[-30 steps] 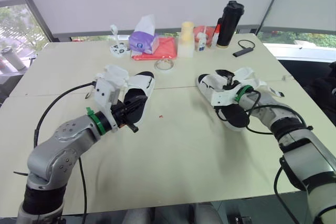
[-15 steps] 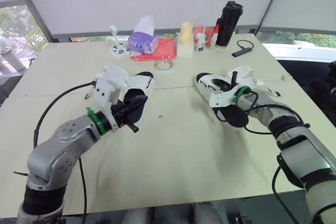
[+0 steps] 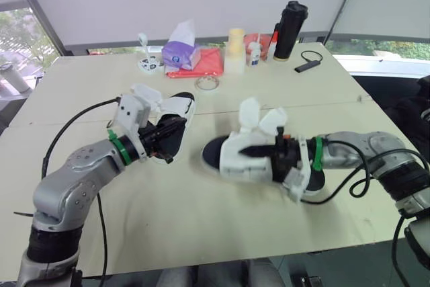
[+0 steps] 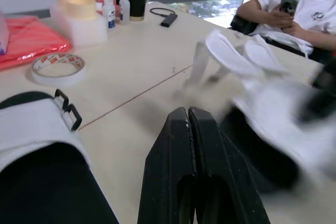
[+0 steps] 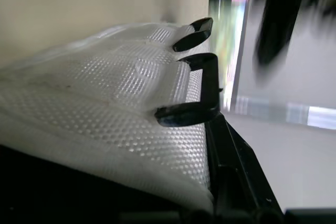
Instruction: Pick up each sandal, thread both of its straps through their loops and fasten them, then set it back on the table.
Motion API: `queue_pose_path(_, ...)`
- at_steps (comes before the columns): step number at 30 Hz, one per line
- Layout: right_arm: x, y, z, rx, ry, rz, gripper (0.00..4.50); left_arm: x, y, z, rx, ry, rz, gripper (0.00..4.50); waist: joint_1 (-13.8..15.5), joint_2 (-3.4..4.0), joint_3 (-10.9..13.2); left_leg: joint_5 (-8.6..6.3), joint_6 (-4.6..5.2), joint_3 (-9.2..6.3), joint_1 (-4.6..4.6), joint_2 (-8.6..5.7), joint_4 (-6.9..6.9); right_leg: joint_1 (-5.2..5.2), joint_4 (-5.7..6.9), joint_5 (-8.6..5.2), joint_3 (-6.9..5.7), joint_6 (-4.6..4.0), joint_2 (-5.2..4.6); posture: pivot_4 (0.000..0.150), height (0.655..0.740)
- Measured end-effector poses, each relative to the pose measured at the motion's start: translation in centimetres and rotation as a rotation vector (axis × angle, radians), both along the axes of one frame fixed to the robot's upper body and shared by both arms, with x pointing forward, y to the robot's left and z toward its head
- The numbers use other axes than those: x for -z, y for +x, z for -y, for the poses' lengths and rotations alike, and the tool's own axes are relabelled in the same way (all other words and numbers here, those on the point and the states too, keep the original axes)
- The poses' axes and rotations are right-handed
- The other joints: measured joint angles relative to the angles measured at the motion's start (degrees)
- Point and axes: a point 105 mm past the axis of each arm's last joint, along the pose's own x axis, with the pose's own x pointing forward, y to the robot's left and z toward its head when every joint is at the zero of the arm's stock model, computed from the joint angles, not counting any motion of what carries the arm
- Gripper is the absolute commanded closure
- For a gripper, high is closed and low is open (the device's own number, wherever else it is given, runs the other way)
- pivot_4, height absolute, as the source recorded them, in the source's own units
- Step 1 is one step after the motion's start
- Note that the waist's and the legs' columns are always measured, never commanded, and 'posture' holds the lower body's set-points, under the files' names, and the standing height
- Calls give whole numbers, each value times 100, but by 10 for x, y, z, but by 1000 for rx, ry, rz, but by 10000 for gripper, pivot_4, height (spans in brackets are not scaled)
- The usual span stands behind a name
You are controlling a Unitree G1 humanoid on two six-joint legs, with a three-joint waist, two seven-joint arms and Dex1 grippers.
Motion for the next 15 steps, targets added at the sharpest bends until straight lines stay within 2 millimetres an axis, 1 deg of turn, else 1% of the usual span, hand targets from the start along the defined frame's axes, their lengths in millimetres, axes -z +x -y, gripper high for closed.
queue_pose_path(1, 5, -5, 0, -33, -25, -10, 44754, -1, 0, 1, 2, -3, 8, 45000, 8, -1, 1, 0, 0, 0, 19, 0, -1, 19, -3, -9, 2, -16, 0, 1500, 7400)
queue_pose_path(3, 14, -13, -1, -86, -75, -18, 44754, -1, 2, 1, 1, -9, 14, 45000, 20, -1, 1, 0, 0, -1, 28, 0, 0, 29, -3, -10, 1, -18, 0, 1500, 7400)
queue_pose_path(7, 23, -20, -5, -163, -133, -20, 44754, 1, 4, 2, 2, -22, 12, 45000, 10, -1, 1, 0, 0, -2, 31, 1, -1, 27, -1, -10, 2, -18, 0, 1500, 7400)
queue_pose_path(10, 27, -16, -5, -174, -187, -7, 44754, 1, 4, 5, 6, -22, 17, 45000, 6, -1, 1, 0, 0, -1, 31, 1, -3, 25, 0, -10, 3, -18, 0, 1500, 7400)
queue_pose_path(15, 38, -4, 0, -136, -268, 3, 44754, 3, 3, 10, 16, -34, 13, 45000, 11, -1, 1, 0, 0, -1, 31, 0, -4, 24, 0, -10, 4, -18, 0, 1500, 7400)
